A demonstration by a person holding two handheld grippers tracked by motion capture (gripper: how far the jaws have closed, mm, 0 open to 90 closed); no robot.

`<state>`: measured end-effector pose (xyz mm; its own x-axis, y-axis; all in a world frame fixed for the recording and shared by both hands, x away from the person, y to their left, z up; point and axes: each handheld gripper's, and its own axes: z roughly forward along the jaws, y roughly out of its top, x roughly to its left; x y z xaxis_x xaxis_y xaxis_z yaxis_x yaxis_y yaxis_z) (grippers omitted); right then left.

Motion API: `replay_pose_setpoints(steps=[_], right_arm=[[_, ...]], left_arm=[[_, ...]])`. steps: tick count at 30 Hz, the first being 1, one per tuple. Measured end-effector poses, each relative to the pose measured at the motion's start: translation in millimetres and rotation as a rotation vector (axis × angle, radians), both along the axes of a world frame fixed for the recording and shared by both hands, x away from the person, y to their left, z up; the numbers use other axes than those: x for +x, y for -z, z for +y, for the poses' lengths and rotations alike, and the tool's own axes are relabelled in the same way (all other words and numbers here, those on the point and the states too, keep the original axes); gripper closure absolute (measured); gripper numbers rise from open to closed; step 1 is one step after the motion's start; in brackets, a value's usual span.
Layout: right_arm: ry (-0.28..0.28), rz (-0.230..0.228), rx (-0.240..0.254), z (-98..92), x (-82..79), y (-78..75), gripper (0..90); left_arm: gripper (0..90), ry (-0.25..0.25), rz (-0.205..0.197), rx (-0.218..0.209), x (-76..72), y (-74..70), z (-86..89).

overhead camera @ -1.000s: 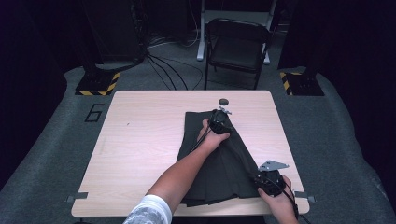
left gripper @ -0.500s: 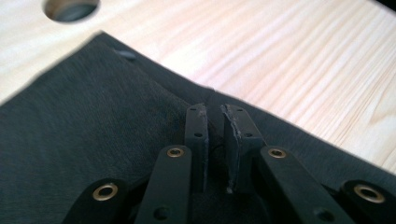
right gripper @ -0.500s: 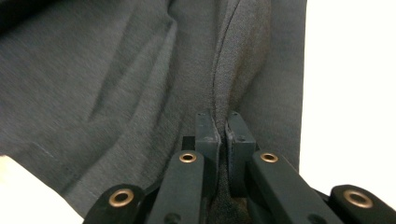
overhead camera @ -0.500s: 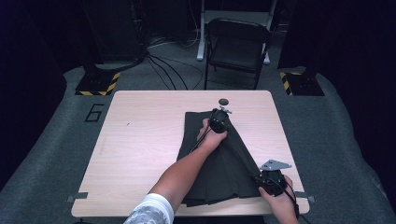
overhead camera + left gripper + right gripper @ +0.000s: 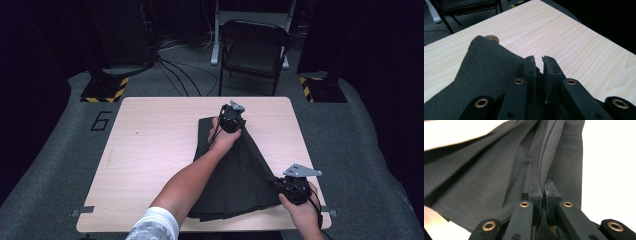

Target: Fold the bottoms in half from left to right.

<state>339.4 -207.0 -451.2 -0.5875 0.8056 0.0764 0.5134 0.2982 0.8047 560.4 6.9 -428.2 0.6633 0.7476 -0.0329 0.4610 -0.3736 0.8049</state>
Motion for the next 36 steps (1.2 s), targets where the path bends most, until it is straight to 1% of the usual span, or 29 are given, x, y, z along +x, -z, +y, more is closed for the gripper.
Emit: replay_pose_setpoints(steps=[1,2,3,4,5,6,7,8,10,11,13,15,16,17,18,20,21,22,24,25,26,27,29,30,31,32,34,35,36], right_arm=[[-0.001,-0.001,0.007,0.7,1.8,-2.7,86.2],[0.001,-0.008,0.004,0.0,4.5,-3.5,86.2],[0.008,-0.005,0.017,-0.2,6.1,-3.3,86.2],[0.008,-0.005,0.017,-0.2,6.1,-3.3,86.2],[0.022,0.016,0.038,-3.7,9.8,-1.0,86.2],[0.031,0.017,0.045,-5.2,10.6,0.6,86.2],[0.038,0.026,0.05,-7.6,11.1,2.8,86.2],[0.048,0.033,0.055,-9.2,11.4,5.6,86.2],[0.055,0.058,0.054,-12.0,12.2,10.6,86.2],[0.057,0.069,0.055,-12.7,12.1,12.0,86.3],[0.059,0.08,0.053,-13.3,11.7,13.8,86.2],[0.059,0.086,0.041,-14.0,11.6,15.2,86.2],[0.059,0.094,0.042,-14.2,11.4,15.6,86.0],[0.061,0.101,0.045,-14.3,11.5,16.4,85.7],[0.059,0.107,0.04,-15.0,12.5,18.2,85.1],[0.079,0.126,0.032,-16.2,14.4,22.4,83.3],[0.083,0.13,0.024,-17.5,16.4,24.9,82.3],[0.098,0.149,0.013,-19.5,19.5,29.0,82.0],[0.111,0.171,0.006,-24.7,23.6,34.4,81.7],[0.121,0.186,0.016,-26.5,24.3,35.6,81.0],[0.121,0.186,0.016,-26.5,24.3,35.6,81.0],[0.134,0.189,0.02,-33.4,26.0,38.2,79.2],[0.153,0.198,0.023,-36.6,26.2,39.6,73.3],[0.166,0.208,0.027,-38.4,26.0,40.8,68.1],[0.171,0.212,0.026,-39.5,26.2,41.9,66.5],[0.175,0.225,0.035,-40.8,25.4,43.2,66.6],[0.175,0.23,0.036,-42.0,24.3,43.8,67.4],[0.175,0.23,0.036,-42.0,24.3,43.8,67.4],[0.159,0.219,0.025,-43.4,23.7,41.9,77.1]], left_arm=[[80.8,0.0,0.0,0.0,0.0,0.0,0.0],[80.8,-0.008,0.004,-0.011,2.7,-0.1,0.6],[80.8,-0.015,0.009,-0.02,4.3,0.5,0.9],[80.7,-0.031,0.014,-0.034,5.8,1.4,-0.2],[80.7,-0.025,0.011,-0.03,8.7,3.9,-3.2],[80.7,-0.029,0.014,-0.033,10.0,6.0,-6.2],[80.7,-0.015,0.022,-0.015,11.6,8.3,-7.9],[80.7,-0.021,0.028,-0.017,12.6,11.4,-11.4],[80.7,-0.014,0.037,0.003,13.6,18.3,-16.9],[80.6,-0.021,0.041,0.0,13.5,21.7,-20.4],[80.5,-0.007,0.045,0.022,14.8,27.5,-23.4],[80.4,-0.014,0.048,0.015,15.7,31.7,-26.3],[80.3,-0.016,0.051,0.025,16.1,33.3,-27.4],[80.1,-0.005,0.049,0.041,17.0,35.1,-27.9],[79.6,-0.011,0.045,0.043,17.2,36.7,-28.9],[77.5,-0.01,0.056,0.029,18.5,40.5,-29.9],[72.3,-0.01,0.056,0.029,18.5,40.5,-29.9],[66.5,0.002,0.079,0.022,19.0,40.5,-26.8],[61.8,0.003,0.056,0.014,17.0,36.0,-21.5],[60.5,0.005,0.042,0.017,16.2,31.6,-15.7],[58.7,0.005,0.042,0.017,16.2,31.6,-15.7],[56.9,-0.006,0.029,0.009,15.5,26.7,-5.2],[56.4,-0.01,0.029,0.001,15.2,25.6,-1.1],[56.0,-0.007,0.038,0.011,13.3,22.8,11.1],[55.9,-0.007,0.038,0.011,13.3,22.8,11.1],[55.8,-0.013,0.025,0.013,9.5,23.7,24.1],[55.7,-0.015,0.033,0.008,5.2,25.3,34.1],[55.4,-0.015,0.033,0.008,5.2,25.3,34.1],[55.1,-0.01,0.029,0.009,1.6,27.2,41.3]])
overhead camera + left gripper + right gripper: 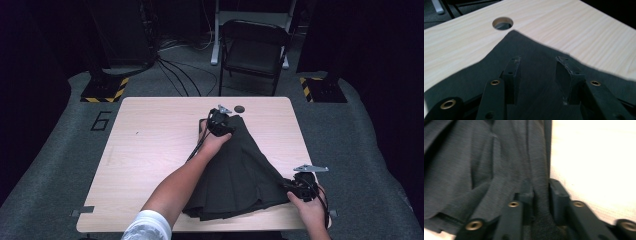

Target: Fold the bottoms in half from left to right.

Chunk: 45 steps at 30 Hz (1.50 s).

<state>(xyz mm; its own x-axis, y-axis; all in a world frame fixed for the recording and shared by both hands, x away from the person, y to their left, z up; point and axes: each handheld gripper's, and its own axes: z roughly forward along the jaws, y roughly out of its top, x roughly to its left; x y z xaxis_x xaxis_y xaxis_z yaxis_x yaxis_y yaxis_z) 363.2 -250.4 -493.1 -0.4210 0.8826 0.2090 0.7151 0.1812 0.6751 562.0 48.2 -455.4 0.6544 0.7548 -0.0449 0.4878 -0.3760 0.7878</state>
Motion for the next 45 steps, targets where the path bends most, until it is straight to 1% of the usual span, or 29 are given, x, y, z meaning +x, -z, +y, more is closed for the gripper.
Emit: replay_pose_setpoints(steps=[1,2,3,7,9,11,13,14,15,16,17,19,21,24,25,28,29,30,31,32,33,35,36,39,40,42,43,44,45], right_arm=[[-0.005,-0.007,0.001,0.4,-0.6,-2.9,79.8],[-0.005,-0.007,0.001,0.4,-0.6,-2.9,79.8],[-0.017,-0.019,0.004,1.1,-1.8,-10.5,84.4],[-0.036,-0.038,-0.002,2.9,-5.9,-26.0,85.8],[-0.045,-0.025,-0.006,3.6,-8.8,-29.3,86.0],[-0.045,0.008,-0.01,3.1,-8.8,-25.4,86.0],[-0.046,0.051,-0.027,0.8,-6.1,-13.8,84.0],[-0.038,0.072,-0.034,-0.8,-5.3,-7.8,78.2],[-0.016,0.077,-0.039,-3.2,-4.8,-3.3,71.8],[0.001,0.072,-0.035,-4.8,-5.0,-3.1,68.9],[0.017,0.064,-0.02,-6.6,-5.7,-5.5,67.0],[0.031,0.009,-0.009,-7.7,-6.4,-14.1,63.2],[0.021,-0.045,-0.039,-4.3,-5.1,-23.7,62.8],[-0.004,-0.09,-0.063,5.8,1.2,-32.7,60.9],[-0.004,-0.09,-0.063,5.8,1.2,-32.7,60.9],[-0.045,-0.124,-0.062,24.3,12.6,-43.4,58.3],[-0.045,-0.124,-0.062,24.3,12.6,-43.4,58.3],[-0.082,-0.132,-0.065,35.8,20.2,-46.9,56.5],[-0.103,-0.138,-0.075,39.7,23.6,-47.8,56.3],[-0.103,-0.138,-0.075,39.7,23.6,-47.8,56.3],[-0.141,-0.145,-0.096,54.5,34.9,-48.1,55.6],[-0.158,-0.152,-0.113,59.1,39.5,-47.6,55.4],[-0.189,-0.152,-0.131,73.2,52.0,-44.4,54.9],[-0.206,-0.148,-0.144,84.2,60.7,-41.8,54.8],[-0.24,-0.155,-0.142,98.1,70.5,-37.7,54.6],[-0.261,-0.152,-0.155,109.0,76.5,-34.8,54.5],[-0.267,-0.151,-0.159,112.8,78.9,-33.4,54.6],[-0.267,-0.151,-0.159,112.8,78.9,-33.4,54.6],[-0.273,-0.147,-0.176,120.6,86.0,-28.5,55.2]], left_arm=[[55.0,0.009,-0.001,-0.002,-6.4,3.4,10.2],[54.7,0.009,-0.001,-0.002,-6.4,3.4,10.2],[54.4,0.013,0.004,-0.004,-11.8,6.4,19.3],[53.9,0.007,0.015,-0.027,-22.4,14.8,36.9],[53.7,0.011,0.012,-0.026,-25.7,16.7,43.6],[53.4,0.014,0.014,-0.026,-29.2,17.9,50.2],[52.8,0.013,0.016,-0.043,-33.2,18.3,55.6],[52.3,0.013,0.019,-0.046,-36.2,18.3,58.4],[51.9,0.014,0.019,-0.057,-38.6,18.6,59.6],[51.6,0.025,0.016,-0.063,-42.2,18.8,61.5],[51.4,0.04,0.015,-0.05,-46.0,18.9,64.1],[51.1,0.042,0.009,-0.064,-54.7,21.1,65.8],[50.9,0.052,0.004,-0.062,-60.8,22.5,67.1],[50.2,0.065,-0.003,-0.045,-66.9,23.4,70.0],[50.2,0.065,-0.004,-0.042,-69.4,23.5,71.1],[50.1,0.066,-0.004,-0.048,-74.0,23.3,76.9],[50.1,0.062,-0.005,-0.048,-74.7,22.9,78.8],[49.7,0.051,-0.007,-0.053,-76.0,23.0,82.0],[49.6,0.048,0.0,-0.056,-76.7,23.1,84.6],[49.3,0.048,0.0,-0.056,-76.7,23.1,84.6],[49.1,0.045,0.009,-0.058,-78.0,23.3,88.0],[48.6,0.036,0.005,-0.061,-79.5,23.7,89.6],[48.3,0.029,0.008,-0.068,-80.8,24.5,91.5],[47.7,0.019,0.01,-0.068,-80.9,25.5,93.9],[46.6,0.01,0.012,-0.068,-81.0,26.2,95.6],[46.0,0.003,0.011,-0.075,-82.0,27.9,97.2],[45.7,0.011,0.014,-0.057,-82.4,27.7,99.0],[45.6,0.011,0.014,-0.057,-82.4,27.7,99.0],[45.5,0.005,0.01,-0.059,-84.7,29.4,99.8]])
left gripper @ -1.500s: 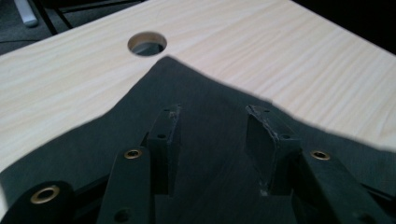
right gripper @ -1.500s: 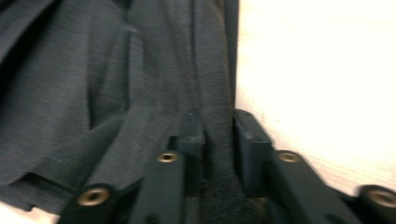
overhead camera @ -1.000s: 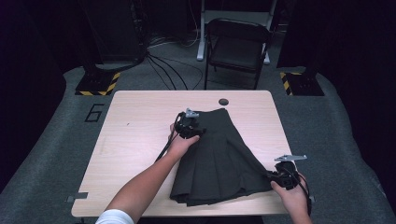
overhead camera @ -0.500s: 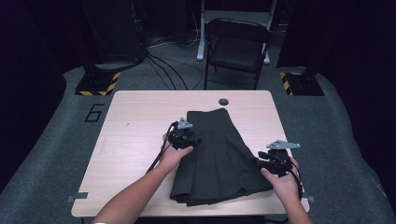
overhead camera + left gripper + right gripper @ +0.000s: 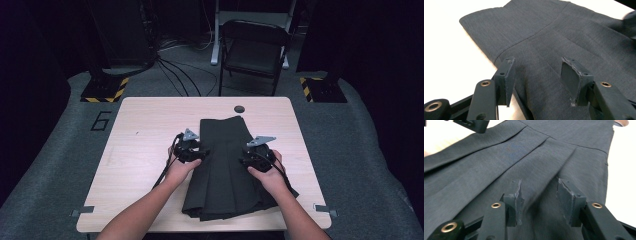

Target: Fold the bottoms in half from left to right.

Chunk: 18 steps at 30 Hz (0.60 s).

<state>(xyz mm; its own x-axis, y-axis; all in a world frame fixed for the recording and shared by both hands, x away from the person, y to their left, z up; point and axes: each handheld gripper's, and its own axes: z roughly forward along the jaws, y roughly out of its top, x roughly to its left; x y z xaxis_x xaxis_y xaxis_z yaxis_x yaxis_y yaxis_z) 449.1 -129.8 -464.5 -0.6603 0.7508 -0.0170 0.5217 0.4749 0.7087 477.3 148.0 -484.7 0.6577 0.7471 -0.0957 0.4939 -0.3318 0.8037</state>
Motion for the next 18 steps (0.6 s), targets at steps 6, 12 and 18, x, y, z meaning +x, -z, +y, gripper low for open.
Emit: replay_pose_setpoints(steps=[6,12,18], right_arm=[[0.069,0.052,-0.017,-12.5,19.0,15.1,56.7],[0.084,0.074,-0.051,-17.6,24.7,27.4,57.9],[0.092,0.084,-0.017,-20.8,24.9,38.7,59.2]], left_arm=[[43.0,-0.002,0.012,-0.007,-6.2,4.8,1.3],[40.8,-0.001,0.035,-0.017,-12.4,10.5,-1.0],[38.1,0.008,0.038,0.003,-18.7,16.7,-6.5]])
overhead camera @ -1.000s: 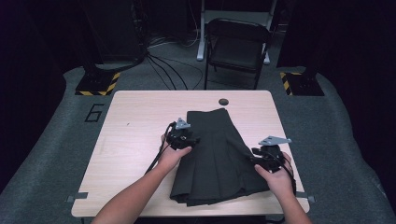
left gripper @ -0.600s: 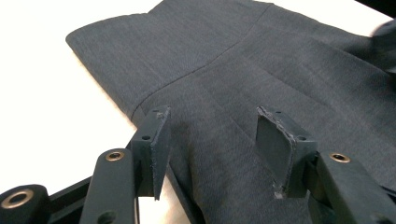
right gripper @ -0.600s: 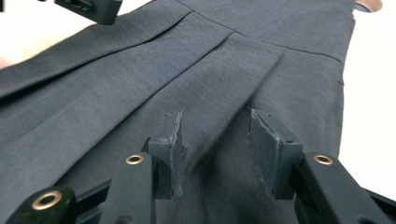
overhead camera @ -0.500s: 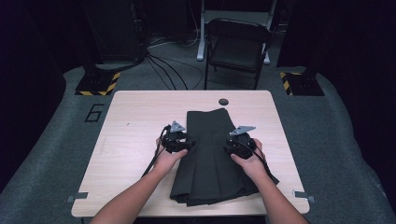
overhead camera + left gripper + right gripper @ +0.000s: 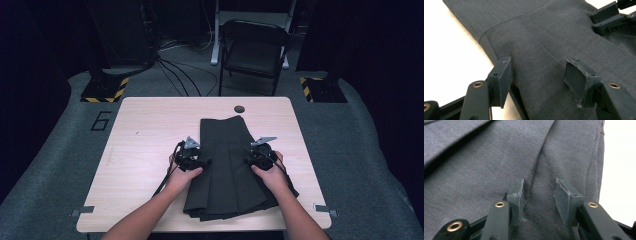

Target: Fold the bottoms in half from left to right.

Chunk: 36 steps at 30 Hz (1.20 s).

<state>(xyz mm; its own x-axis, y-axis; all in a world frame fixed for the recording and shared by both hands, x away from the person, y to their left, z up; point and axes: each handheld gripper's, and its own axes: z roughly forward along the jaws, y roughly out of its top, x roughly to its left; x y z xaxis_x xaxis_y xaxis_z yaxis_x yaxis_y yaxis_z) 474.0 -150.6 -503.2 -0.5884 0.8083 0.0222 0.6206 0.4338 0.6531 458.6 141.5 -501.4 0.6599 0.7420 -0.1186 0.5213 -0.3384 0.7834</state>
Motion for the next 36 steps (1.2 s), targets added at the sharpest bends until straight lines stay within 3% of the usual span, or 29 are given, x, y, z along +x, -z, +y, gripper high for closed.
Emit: replay_pose_setpoints(steps=[4,7,9,11,12,16,25,29,33,36], right_arm=[[0.027,0.004,0.081,-7.1,-1.4,5.3,59.3],[0.02,0.006,0.059,-6.1,-2.6,3.2,57.9],[0.005,-0.004,0.042,-4.8,-3.7,-1.3,51.8],[0.017,-0.005,0.058,-3.5,-6.2,-7.5,47.3],[0.009,-0.033,0.054,-4.8,-6.2,-10.5,45.8],[0.04,-0.067,0.039,-8.1,-5.5,-19.4,39.9],[0.111,-0.008,0.029,-21.1,2.8,-8.9,36.2],[0.114,0.0,0.023,-26.7,6.7,-4.1,31.5],[0.124,0.038,0.041,-30.1,9.1,0.0,29.3],[0.115,0.032,0.034,-31.0,9.8,1.6,29.2]], left_arm=[[36.2,-0.009,0.011,0.015,-2.0,5.3,-1.3],[35.1,-0.024,0.019,0.019,-2.2,6.9,-0.9],[34.3,-0.021,0.024,0.025,-2.0,7.0,-0.7],[34.4,-0.021,0.025,0.031,-1.9,7.7,-0.9],[34.4,-0.022,0.025,0.032,-1.9,8.3,-1.0],[33.8,-0.034,0.029,0.039,-1.4,11.3,-0.5],[32.0,-0.039,0.058,0.036,2.8,18.1,0.1],[31.5,-0.042,0.051,0.046,2.5,19.8,-2.4],[31.5,-0.042,0.037,0.066,1.2,20.2,-3.8],[31.2,-0.045,0.039,0.08,0.6,18.9,-4.3]])
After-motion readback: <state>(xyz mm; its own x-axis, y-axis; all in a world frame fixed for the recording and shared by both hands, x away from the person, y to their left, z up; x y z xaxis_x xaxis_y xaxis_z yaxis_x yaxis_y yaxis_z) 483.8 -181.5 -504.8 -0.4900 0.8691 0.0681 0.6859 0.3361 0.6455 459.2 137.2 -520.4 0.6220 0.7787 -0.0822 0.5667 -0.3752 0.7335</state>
